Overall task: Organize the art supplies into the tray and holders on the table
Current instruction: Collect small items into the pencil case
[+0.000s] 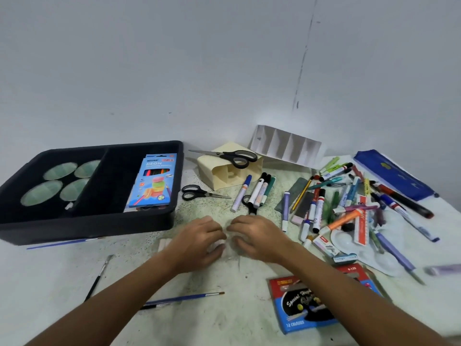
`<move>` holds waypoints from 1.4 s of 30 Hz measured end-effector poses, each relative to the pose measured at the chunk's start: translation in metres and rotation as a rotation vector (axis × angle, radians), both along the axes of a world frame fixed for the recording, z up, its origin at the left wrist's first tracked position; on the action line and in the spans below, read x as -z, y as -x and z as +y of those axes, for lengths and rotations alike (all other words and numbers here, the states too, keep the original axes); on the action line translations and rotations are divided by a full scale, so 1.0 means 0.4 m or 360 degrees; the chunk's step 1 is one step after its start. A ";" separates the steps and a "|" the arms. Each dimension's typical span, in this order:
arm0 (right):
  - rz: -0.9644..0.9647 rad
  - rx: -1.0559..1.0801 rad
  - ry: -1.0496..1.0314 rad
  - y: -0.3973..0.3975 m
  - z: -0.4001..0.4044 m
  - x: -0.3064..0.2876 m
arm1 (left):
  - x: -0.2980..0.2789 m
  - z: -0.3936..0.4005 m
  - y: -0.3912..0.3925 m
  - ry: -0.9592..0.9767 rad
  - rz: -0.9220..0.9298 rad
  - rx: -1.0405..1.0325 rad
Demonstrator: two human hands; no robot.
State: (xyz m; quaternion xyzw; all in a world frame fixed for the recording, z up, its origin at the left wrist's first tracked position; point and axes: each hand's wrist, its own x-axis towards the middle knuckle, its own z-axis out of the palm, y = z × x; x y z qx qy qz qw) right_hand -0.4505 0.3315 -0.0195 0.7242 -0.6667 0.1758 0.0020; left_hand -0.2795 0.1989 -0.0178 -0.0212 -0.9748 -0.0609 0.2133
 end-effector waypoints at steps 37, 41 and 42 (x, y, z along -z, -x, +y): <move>-0.1189 0.0479 -0.0234 0.157 0.054 -0.070 | -0.038 0.083 0.156 -0.1836 -0.0251 -0.0326; -0.1419 0.0366 -0.0258 0.078 -0.015 -0.076 | -0.058 0.035 0.067 -0.2261 -0.0102 -0.0399; -0.1473 0.0361 -0.0275 0.057 -0.034 -0.076 | -0.064 0.022 0.042 -0.2291 -0.0073 -0.0430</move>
